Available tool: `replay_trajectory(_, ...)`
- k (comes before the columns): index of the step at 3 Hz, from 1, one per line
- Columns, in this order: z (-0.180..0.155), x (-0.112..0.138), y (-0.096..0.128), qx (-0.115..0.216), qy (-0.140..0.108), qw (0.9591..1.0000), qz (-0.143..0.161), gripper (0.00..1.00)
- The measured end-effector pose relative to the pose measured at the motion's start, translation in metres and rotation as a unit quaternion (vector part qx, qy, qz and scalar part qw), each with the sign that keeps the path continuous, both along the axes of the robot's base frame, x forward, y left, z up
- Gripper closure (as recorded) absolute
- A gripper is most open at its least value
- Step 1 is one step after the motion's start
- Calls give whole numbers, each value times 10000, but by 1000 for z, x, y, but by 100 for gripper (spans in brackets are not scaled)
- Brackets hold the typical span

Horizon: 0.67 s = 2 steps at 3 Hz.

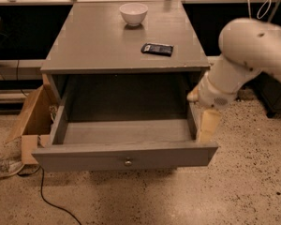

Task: Open top drawer

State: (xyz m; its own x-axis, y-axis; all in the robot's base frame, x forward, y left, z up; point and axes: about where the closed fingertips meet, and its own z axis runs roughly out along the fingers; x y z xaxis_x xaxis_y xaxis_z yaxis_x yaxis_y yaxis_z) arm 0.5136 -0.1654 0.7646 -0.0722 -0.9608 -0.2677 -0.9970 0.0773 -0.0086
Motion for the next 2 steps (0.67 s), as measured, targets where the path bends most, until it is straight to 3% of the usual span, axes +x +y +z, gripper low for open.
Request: replay_trajectory(2,113,11,-29,-108,-803,9967,-70,0)
